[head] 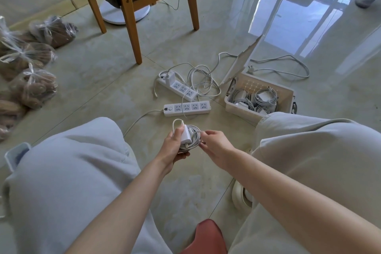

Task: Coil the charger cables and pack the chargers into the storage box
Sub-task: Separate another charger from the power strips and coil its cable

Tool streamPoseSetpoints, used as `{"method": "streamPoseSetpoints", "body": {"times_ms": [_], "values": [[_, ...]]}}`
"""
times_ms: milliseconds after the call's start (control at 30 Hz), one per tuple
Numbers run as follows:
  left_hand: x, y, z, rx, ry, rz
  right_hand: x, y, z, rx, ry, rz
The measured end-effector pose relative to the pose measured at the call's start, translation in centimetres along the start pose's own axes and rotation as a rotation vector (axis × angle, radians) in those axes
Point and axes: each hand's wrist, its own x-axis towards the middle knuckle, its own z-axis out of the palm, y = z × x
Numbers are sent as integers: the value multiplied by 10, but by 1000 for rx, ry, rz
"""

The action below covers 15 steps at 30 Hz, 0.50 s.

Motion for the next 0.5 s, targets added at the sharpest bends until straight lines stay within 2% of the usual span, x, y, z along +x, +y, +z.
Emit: {"method": "streamPoseSetpoints", "body": {"times_ms": [100,233,433,500], "values": [[-3,2,4,-2,-24,44,0,-6,-4,148,82,74],[-5,-3,9,18,38,135,-5,-3,-2,73,88,105],[-10,3,12,-19,39,128,-3,-8,4,-106,90,3],[-12,10,13,5,22,131,-4,-15,5,-48,68,32]]}}
